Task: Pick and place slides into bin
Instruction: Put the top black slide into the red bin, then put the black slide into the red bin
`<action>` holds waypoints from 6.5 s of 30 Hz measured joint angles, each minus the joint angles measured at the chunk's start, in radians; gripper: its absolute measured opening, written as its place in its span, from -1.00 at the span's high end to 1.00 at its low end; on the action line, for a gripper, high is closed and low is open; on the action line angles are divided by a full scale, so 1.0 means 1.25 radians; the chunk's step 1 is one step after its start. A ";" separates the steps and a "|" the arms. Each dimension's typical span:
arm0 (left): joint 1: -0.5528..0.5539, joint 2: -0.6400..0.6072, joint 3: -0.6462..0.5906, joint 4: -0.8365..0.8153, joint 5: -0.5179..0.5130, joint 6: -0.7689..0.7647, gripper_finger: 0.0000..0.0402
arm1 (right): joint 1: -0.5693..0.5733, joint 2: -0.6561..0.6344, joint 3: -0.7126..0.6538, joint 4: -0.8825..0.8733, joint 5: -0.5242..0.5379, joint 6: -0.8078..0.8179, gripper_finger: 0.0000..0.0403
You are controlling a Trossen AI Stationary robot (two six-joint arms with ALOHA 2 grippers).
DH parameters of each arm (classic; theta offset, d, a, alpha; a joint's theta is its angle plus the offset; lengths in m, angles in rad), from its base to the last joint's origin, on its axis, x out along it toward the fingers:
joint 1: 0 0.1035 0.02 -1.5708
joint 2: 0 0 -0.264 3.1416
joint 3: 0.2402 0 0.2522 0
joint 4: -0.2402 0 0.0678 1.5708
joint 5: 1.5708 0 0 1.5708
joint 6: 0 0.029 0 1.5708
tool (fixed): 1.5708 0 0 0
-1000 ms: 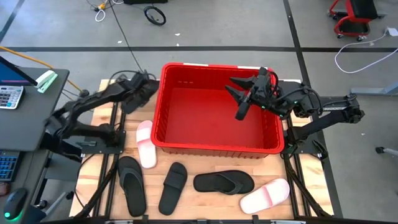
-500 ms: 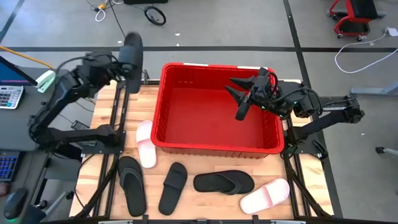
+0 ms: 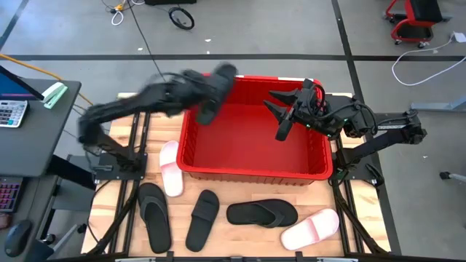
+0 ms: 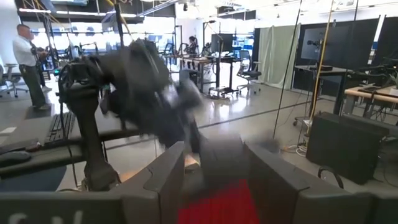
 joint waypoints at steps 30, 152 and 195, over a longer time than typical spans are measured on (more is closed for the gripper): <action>0.201 0.407 0.001 0.322 0.304 0.897 0.95 | 0.000 0.000 0.000 -0.153 -0.001 0.078 0.21; -0.771 0.724 0.402 -0.526 0.316 -0.447 0.29 | 0.253 -0.005 0.001 -0.282 -0.289 0.272 0.26; -0.697 0.668 0.527 -0.504 0.340 -0.328 0.11 | 0.265 -0.005 0.001 -0.323 -0.289 0.267 0.26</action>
